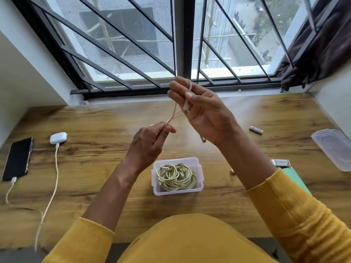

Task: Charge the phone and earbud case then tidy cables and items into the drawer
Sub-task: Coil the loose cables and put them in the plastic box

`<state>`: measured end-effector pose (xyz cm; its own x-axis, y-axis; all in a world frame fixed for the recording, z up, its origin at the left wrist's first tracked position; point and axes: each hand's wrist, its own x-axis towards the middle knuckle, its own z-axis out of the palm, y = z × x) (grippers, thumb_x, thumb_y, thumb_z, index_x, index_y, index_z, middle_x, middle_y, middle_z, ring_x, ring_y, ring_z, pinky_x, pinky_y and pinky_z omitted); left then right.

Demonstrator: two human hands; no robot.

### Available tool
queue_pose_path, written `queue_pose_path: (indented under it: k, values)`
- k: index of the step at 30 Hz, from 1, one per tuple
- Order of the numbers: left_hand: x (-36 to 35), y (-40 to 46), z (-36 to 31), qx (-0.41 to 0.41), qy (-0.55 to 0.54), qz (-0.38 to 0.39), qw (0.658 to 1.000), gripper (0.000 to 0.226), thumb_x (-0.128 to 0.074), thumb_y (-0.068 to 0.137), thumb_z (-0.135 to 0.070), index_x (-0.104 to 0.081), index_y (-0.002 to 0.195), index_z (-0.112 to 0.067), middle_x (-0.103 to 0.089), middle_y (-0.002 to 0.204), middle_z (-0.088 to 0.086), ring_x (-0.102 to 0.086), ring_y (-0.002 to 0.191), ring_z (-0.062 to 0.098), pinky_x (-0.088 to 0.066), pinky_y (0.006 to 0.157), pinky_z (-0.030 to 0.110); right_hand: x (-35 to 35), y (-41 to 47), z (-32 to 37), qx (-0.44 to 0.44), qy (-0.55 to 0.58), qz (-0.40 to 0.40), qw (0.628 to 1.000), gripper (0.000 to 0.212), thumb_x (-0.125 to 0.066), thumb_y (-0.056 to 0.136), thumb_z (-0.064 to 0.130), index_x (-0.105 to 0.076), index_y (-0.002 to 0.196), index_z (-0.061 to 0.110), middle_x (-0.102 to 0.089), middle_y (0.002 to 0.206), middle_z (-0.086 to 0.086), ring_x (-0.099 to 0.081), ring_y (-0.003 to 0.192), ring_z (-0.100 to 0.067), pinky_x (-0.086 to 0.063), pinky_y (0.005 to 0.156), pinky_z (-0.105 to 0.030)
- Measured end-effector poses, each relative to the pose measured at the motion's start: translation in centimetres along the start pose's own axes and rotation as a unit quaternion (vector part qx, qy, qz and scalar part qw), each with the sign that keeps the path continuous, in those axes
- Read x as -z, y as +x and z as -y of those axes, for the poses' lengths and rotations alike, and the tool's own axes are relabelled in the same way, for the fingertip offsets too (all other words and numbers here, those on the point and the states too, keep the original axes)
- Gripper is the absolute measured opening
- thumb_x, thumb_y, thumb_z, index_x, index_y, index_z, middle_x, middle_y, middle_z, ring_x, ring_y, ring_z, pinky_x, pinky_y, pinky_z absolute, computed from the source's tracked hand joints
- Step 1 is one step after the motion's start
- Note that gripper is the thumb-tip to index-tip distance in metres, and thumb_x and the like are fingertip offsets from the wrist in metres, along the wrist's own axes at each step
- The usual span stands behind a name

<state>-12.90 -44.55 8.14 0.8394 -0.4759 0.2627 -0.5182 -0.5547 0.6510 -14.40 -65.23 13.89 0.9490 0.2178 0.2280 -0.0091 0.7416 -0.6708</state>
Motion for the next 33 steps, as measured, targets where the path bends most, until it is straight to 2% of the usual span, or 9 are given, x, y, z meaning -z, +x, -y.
queue_pose_path:
  k: [3,8,11,15,20,23,28,30,33]
  values:
    - [-0.1,-0.1,-1.2,-0.021,0.01,0.014,1.0,0.03,-0.047,0.113,-0.039,-0.074,0.118,-0.028,-0.057,0.061,-0.021,-0.052,0.06,0.001,-0.034,0.061,0.03,-0.2,0.7,-0.8,0.019,-0.036,-0.049,0.998,0.041,-0.04,0.103,-0.011,-0.045,0.144,-0.009,-0.073,0.122,-0.017,-0.069,0.12,-0.032,-0.051,0.109,-0.035]
    - [0.5,0.1,-3.0,-0.066,0.046,0.05,0.996,0.029,-0.053,0.108,-0.037,-0.071,0.128,-0.027,-0.078,0.095,-0.01,-0.062,0.075,0.005,-0.044,0.071,0.029,-0.7,1.6,-2.8,0.045,-0.222,-0.135,0.965,0.039,-0.043,0.103,-0.011,-0.048,0.142,-0.006,-0.075,0.108,-0.019,-0.071,0.117,-0.036,-0.052,0.111,-0.042]
    - [1.8,0.3,-3.1,-0.072,0.063,0.022,0.995,0.023,-0.064,0.104,-0.033,-0.075,0.123,-0.027,-0.061,0.066,-0.018,-0.057,0.061,-0.003,-0.036,0.062,0.018,-0.7,1.4,-3.6,0.046,-0.409,-0.174,0.895,0.039,-0.04,0.106,-0.008,-0.054,0.141,0.004,-0.075,0.101,-0.013,-0.075,0.105,-0.025,-0.062,0.083,-0.029]
    - [3.6,0.9,-2.1,-0.058,0.07,-0.033,0.995,0.025,-0.067,0.094,-0.044,-0.081,0.107,-0.029,-0.052,0.055,-0.011,-0.05,0.052,0.003,-0.036,0.057,0.027,0.4,0.7,-4.8,0.069,-0.563,-0.128,0.813,0.036,-0.044,0.105,-0.002,-0.06,0.137,0.003,-0.069,0.081,0.0,-0.067,0.075,-0.014,-0.054,0.073,-0.03]
    - [4.8,1.5,-1.5,-0.068,0.018,-0.028,0.997,0.018,-0.074,0.091,-0.038,-0.082,0.099,-0.024,-0.078,0.097,-0.015,-0.073,0.082,0.005,-0.056,0.072,0.02,-0.2,-0.3,-5.4,0.022,-0.604,-0.09,0.792,0.03,-0.045,0.101,0.008,-0.068,0.119,0.008,-0.059,0.072,0.003,-0.059,0.068,-0.018,-0.054,0.064,-0.043]
    - [5.1,1.7,-1.3,-0.078,0.048,-0.036,0.995,0.012,-0.074,0.09,-0.032,-0.08,0.096,-0.023,-0.068,0.082,-0.013,-0.061,0.073,0.007,-0.042,0.069,0.01,-0.5,-0.5,-5.5,0.01,-0.624,-0.059,0.779,0.019,-0.044,0.101,0.018,-0.056,0.087,0.012,-0.052,0.069,-0.005,-0.05,0.068,-0.028,-0.046,0.066,-0.055]
    - [5.8,1.7,-1.6,-0.083,0.052,-0.043,0.994,0.008,-0.07,0.091,-0.027,-0.076,0.095,-0.023,-0.064,0.077,-0.003,-0.059,0.073,0.01,-0.046,0.066,0.021,-0.5,-0.5,-4.8,-0.06,-0.628,-0.016,0.776,0.041,-0.038,0.105,0.038,-0.065,0.074,0.041,-0.049,0.06,0.011,-0.046,0.059,-0.005,-0.034,0.065,-0.035]
    - [5.9,1.8,-1.5,-0.075,0.044,-0.044,0.995,0.008,-0.069,0.091,-0.026,-0.075,0.094,-0.023,-0.067,0.078,-0.002,-0.063,0.074,0.013,-0.054,0.066,0.032,-0.5,-0.6,-4.9,-0.082,-0.59,0.011,0.803,0.045,-0.04,0.107,0.04,-0.075,0.083,0.027,-0.047,0.058,0.011,-0.043,0.057,-0.005,-0.033,0.062,-0.032]
    - [6.0,2.1,-1.1,-0.069,0.036,-0.057,0.995,0.01,-0.068,0.092,-0.026,-0.074,0.086,-0.02,-0.066,0.075,-0.002,-0.062,0.071,0.014,-0.052,0.062,0.035,-0.6,-0.5,-4.7,-0.114,-0.451,0.031,0.885,0.044,-0.043,0.105,0.03,-0.068,0.085,0.0,-0.039,0.058,0.009,-0.033,0.053,-0.009,-0.027,0.052,-0.025]
